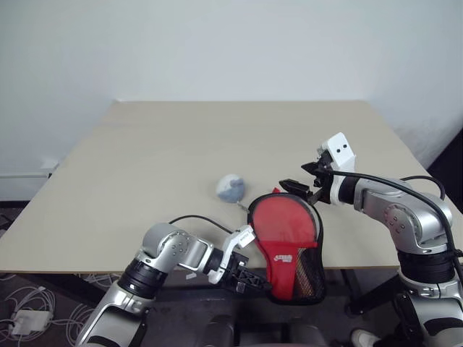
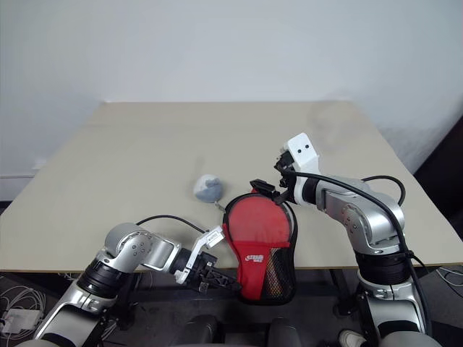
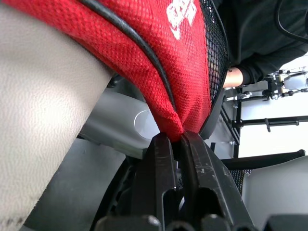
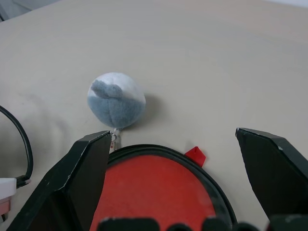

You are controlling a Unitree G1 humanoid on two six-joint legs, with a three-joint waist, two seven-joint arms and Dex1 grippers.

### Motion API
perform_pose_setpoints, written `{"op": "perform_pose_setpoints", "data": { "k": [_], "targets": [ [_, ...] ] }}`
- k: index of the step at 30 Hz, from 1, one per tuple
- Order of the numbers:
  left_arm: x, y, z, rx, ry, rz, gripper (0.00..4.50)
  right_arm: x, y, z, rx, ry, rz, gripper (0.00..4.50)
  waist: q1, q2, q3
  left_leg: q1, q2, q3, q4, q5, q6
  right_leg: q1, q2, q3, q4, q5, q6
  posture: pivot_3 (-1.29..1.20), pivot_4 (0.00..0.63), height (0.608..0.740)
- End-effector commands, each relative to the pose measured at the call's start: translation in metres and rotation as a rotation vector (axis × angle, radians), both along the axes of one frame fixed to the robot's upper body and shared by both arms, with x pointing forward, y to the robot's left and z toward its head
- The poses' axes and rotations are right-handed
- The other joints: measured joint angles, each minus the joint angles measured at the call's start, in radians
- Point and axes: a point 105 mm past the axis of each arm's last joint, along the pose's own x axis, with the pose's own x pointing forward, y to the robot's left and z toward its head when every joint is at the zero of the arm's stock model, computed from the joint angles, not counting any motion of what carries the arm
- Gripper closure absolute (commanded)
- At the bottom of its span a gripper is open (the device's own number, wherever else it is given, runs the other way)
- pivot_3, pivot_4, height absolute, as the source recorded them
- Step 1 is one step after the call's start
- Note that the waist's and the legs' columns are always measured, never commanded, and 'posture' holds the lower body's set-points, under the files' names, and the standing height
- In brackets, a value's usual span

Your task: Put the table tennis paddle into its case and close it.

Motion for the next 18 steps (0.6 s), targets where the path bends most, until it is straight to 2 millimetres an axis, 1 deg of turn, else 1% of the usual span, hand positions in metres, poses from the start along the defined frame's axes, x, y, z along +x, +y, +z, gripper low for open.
{"op": "perform_pose_setpoints", "data": {
  "k": [1, 10, 11, 14, 18],
  "targets": [
    [0.003, -0.002, 0.004, -0.009, -0.05, -0.009, 3.08, 0.0, 0.006, 0.016, 0.012, -0.059, 0.02, 0.0, 0.0, 0.0, 0.0, 0.0, 0.0, 0.0, 0.0, 0.0, 0.0, 0.0, 0.0, 0.0, 0.0, 0.0, 0.0, 0.0, 0.0, 0.74],
    [0.005, -0.002, 0.004, -0.013, -0.067, -0.01, 0.12, 0.0, 0.009, 0.014, 0.014, -0.057, 0.025, 0.0, 0.001, 0.0, 0.0, 0.0, 0.0, 0.0, 0.0, 0.0, 0.0, 0.0, 0.0, 0.0, 0.0, 0.0, 0.0, 0.0, 0.0, 0.74],
    [0.005, -0.002, 0.004, -0.014, -0.071, -0.011, 0.02, 0.0, 0.009, 0.014, 0.015, -0.057, 0.026, 0.0, 0.001, 0.0, 0.0, 0.0, 0.0, 0.0, 0.0, 0.0, 0.0, 0.0, 0.0, 0.0, 0.0, 0.0, 0.0, 0.0, 0.0, 0.74],
    [0.005, 0.0, 0.009, -0.033, -0.063, -0.009, 0.02, 0.0, 0.01, 0.014, 0.017, -0.057, 0.029, 0.0, 0.0, 0.0, 0.0, 0.0, 0.0, 0.0, 0.001, 0.0, 0.0, -0.001, 0.0, 0.0, 0.0, 0.0, 0.0, 0.0, 0.0, 0.74],
    [0.017, 0.01, 0.02, -0.045, -0.086, 0.05, 0.02, 0.0, 0.011, 0.014, 0.017, -0.056, 0.032, 0.0, 0.0, 0.0, 0.001, -0.001, 0.001, 0.0, 0.0, 0.0, 0.0, -0.001, 0.0, 0.0, 0.0, 0.0, 0.0, 0.0, 0.0, 0.74]
  ]
}}
